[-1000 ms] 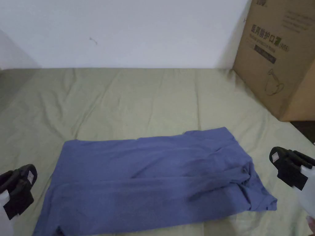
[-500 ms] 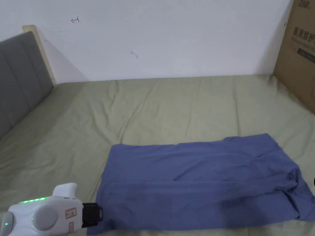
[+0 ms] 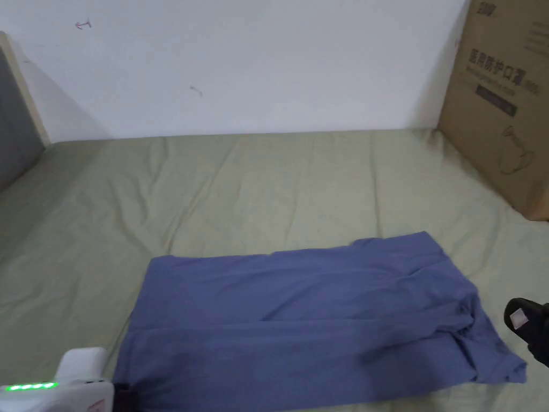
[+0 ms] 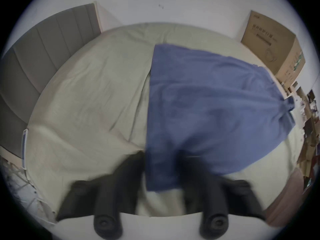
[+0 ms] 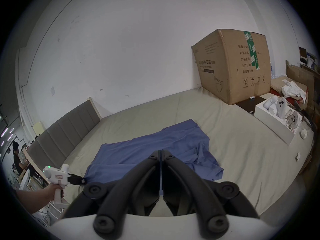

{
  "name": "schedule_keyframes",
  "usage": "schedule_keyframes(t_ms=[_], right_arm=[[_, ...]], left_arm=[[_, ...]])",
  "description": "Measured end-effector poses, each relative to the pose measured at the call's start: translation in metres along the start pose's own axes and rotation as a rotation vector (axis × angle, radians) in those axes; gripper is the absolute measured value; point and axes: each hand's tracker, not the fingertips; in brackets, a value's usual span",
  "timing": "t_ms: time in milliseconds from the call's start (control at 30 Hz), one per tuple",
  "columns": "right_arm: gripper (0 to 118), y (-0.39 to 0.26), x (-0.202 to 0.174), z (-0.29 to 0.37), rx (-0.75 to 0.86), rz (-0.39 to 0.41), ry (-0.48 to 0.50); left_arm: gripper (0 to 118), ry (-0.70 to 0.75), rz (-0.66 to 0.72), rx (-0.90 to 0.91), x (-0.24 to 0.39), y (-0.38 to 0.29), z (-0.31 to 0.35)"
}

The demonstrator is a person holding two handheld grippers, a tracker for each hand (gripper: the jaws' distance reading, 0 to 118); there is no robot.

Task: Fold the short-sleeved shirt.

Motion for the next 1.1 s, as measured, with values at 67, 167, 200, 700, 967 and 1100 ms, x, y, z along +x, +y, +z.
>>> schedule_keyframes(t_ms=[67,167,200,700,967,1100], right_arm=[[1,0.006,0.015,-0.005,-0.016,-0.031,-0.036],[1,0.013,0.048,-0.029,-0.083,-0.071,-0.083],[1,0.015,0.06,-0.04,-0.121,-0.081,-0.103],[97,-0.042,0.149,-0.196,-0.727,0.059,-0.368],[9,-0.031,0.099,-0.171,-0.701,0.224,-0.268],[9,-0.015,0.082,-0.135,-0.642,0.415,-0.329]], left_arm=[[5,-0.133,0.071,0.013,-0.004,0.001,0.012],[5,-0.025,-0.024,0.059,0.0,0.007,0.02],[5,-0.019,-0.057,0.078,0.002,0.009,0.025],[5,-0.034,-0.085,0.062,0.013,0.032,0.039],[5,-0.021,-0.07,0.044,0.008,0.033,0.033],[4,0.032,-0.125,0.047,0.006,0.039,0.051]])
